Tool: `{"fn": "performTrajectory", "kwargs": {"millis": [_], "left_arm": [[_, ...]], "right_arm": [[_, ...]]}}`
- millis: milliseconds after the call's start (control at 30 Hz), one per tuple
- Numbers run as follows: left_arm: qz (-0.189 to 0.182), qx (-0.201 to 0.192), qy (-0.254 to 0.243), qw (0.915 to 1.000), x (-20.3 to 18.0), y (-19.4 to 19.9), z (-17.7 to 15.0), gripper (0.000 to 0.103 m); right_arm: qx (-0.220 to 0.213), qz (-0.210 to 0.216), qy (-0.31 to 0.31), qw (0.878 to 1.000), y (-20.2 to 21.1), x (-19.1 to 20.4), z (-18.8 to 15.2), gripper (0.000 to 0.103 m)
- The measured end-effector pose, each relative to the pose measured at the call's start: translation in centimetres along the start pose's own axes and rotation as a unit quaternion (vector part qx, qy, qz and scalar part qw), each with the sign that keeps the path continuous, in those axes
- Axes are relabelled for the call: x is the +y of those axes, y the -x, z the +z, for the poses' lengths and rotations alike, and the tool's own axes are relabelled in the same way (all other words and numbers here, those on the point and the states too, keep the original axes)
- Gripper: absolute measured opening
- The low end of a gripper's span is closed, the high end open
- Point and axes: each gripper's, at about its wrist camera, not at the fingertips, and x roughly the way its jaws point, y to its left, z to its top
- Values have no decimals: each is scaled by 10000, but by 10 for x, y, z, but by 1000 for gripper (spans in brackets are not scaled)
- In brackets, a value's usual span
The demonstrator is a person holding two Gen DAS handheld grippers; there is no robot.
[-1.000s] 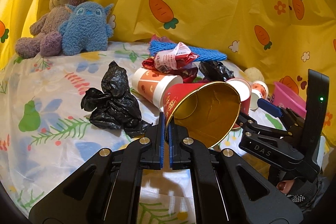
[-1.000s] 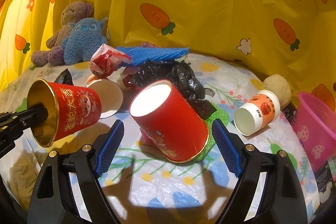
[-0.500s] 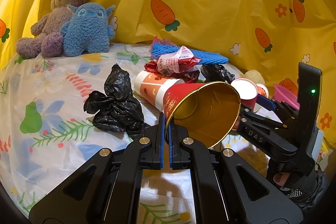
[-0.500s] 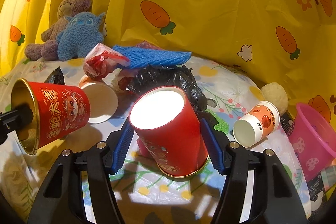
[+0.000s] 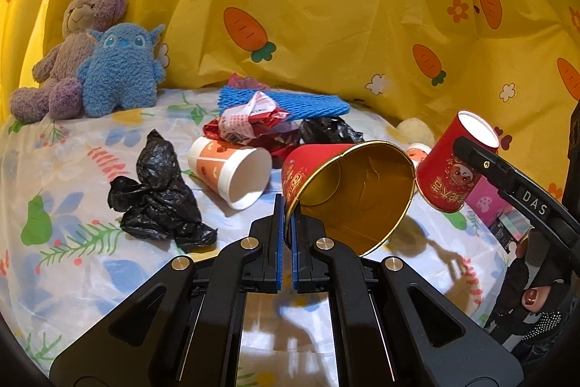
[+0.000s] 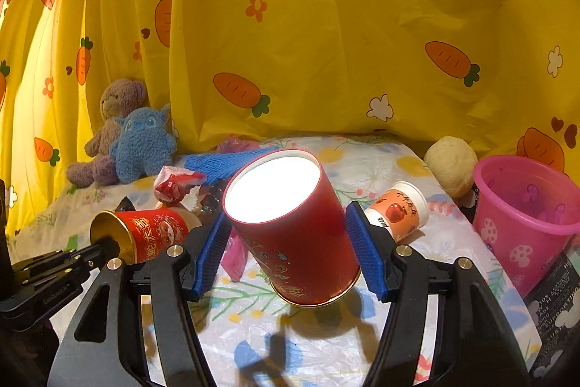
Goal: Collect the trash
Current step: 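Grasp the tall red paper cup with the right gripper while the left gripper holds its cup, then carry both red cups over the pink bucket with both grippers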
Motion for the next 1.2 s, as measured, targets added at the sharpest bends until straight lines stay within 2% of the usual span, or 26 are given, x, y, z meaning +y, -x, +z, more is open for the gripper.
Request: {"fn": "performTrajectory", "kwargs": {"millis": [267,400,600,867,1100,1200], "left_arm": [[-356,43,-269,9990,-43,-11,8,2],[-599,89,-471,9971,-72,-23,14,2],[-1042,42,-758,9917,-128,-46,34,2],[-1727,121,-1074,9790,-215,-92,69,2],[-2182,306,-1267,9672,-288,-143,82,2],[-2261,445,-1379,9633,-311,-162,79,2]], "right_arm": [[-157,-102,-267,9995,21,-33,1,63],[-263,-288,-380,9985,30,-52,4,63],[-545,-812,-515,9939,48,-93,14,63],[-970,-1740,-918,9756,65,-172,34,63],[-923,-2296,-1088,9628,54,-222,39,63],[-838,-2433,-1094,9601,46,-235,36,63]]}}
